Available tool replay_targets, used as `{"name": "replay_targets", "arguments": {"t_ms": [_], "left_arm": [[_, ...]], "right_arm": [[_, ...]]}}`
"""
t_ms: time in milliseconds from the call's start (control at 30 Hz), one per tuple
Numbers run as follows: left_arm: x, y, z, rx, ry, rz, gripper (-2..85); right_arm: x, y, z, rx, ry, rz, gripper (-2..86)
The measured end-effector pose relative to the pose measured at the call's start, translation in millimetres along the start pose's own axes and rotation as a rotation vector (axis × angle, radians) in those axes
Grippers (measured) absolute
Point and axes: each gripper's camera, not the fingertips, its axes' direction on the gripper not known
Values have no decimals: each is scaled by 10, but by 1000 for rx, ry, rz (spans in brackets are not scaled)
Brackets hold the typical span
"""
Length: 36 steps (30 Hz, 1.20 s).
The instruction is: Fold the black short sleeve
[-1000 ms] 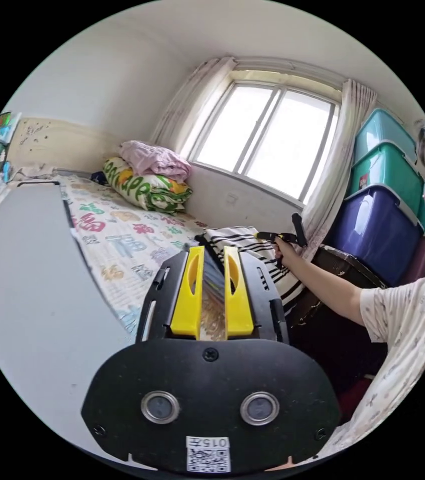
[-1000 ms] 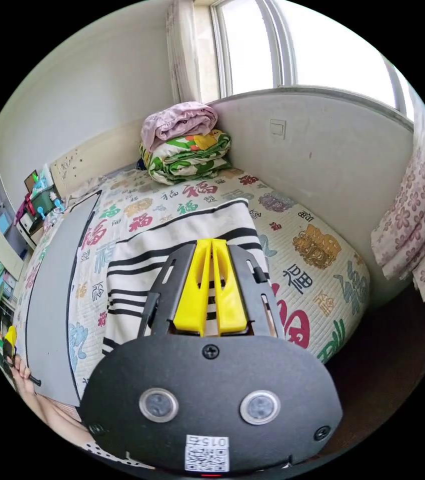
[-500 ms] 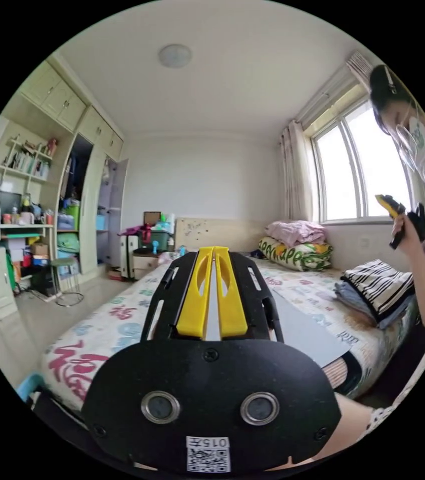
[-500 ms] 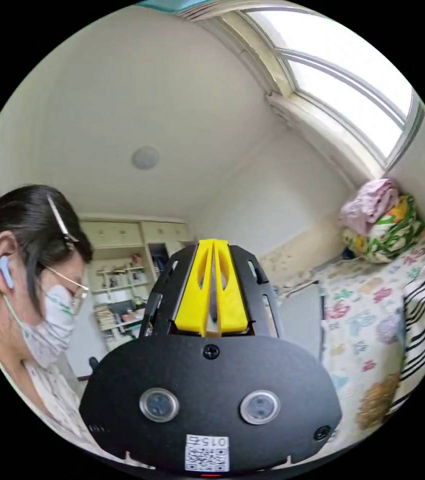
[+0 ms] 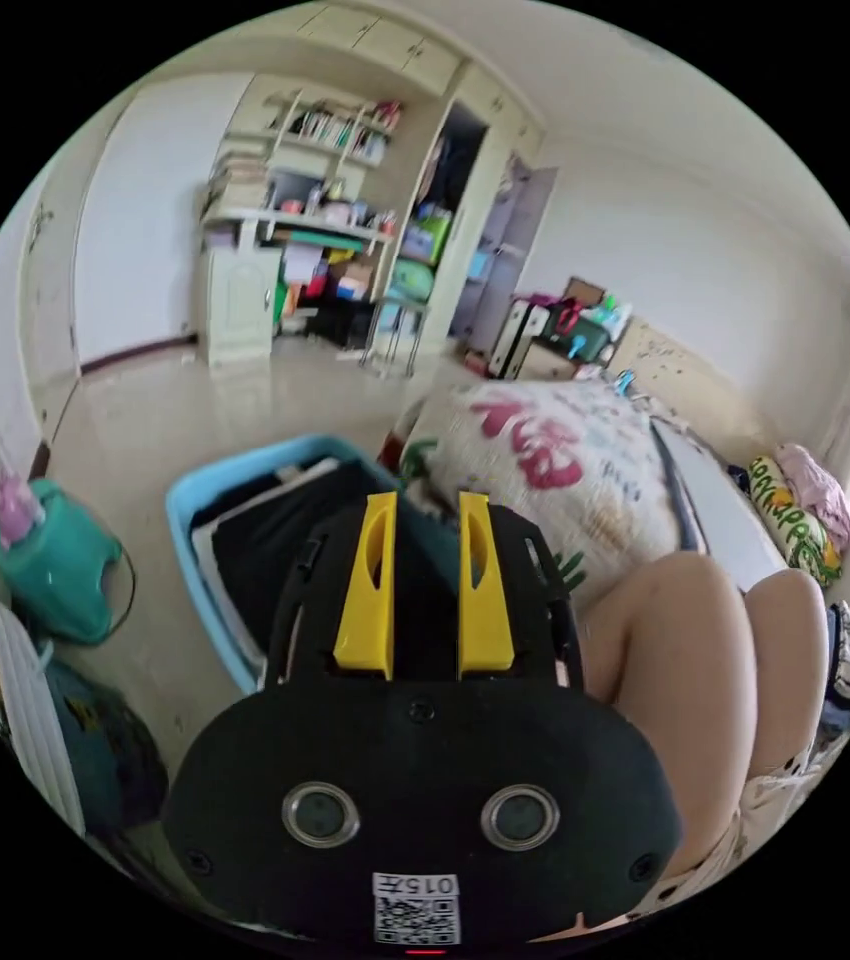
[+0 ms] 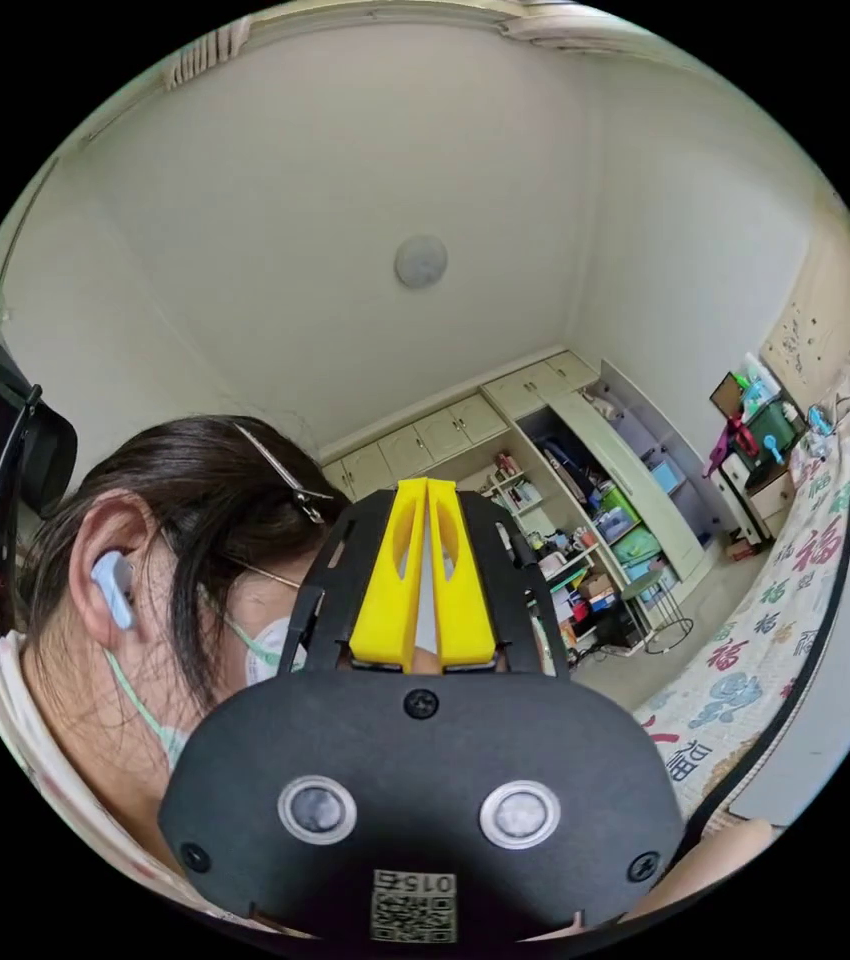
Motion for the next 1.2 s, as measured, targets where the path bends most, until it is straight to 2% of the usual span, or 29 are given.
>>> {"name": "replay_targets", "arguments": {"t_ms": [100, 300, 400, 500, 600, 700, 833, 933, 1000, 1100, 1200], "left_arm": [[-341, 415, 232, -108, 4, -100, 110], [-638, 591, 336, -66, -88, -192, 136], [-851, 554, 443, -104, -161, -250, 138], [-875, 582, 523, -159, -146, -231, 147], [-889, 625, 434, -79, -261, -231, 160], [-1129, 449, 528, -63, -258, -292, 168], [-1494, 229, 919, -141, -259, -395, 176], [-1561, 195, 1201, -210, -164, -438, 145], [-1444, 173, 1226, -208, -173, -414, 101], [-1094, 139, 1087, -165, -213, -281, 39], [-827, 207, 715, -62, -158, -237, 26]], "right_arm": [[57, 80, 58, -72, -59, 42, -5], [364, 152, 114, -217, -123, 44, -5], [695, 174, 57, -296, -67, 49, -5], [1148, 223, -1, -406, 14, 72, -5], [1652, 303, -29, -567, 70, 105, -5], [2115, 359, -92, -683, 130, 131, -5], [2694, 354, -125, -779, 167, 166, -5], [3065, 304, -72, -841, 174, 195, -5], [3272, 251, -46, -860, 171, 216, -5], [3607, 136, 4, -881, 165, 244, -5], [3902, -21, 79, -901, 160, 244, -5]]}}
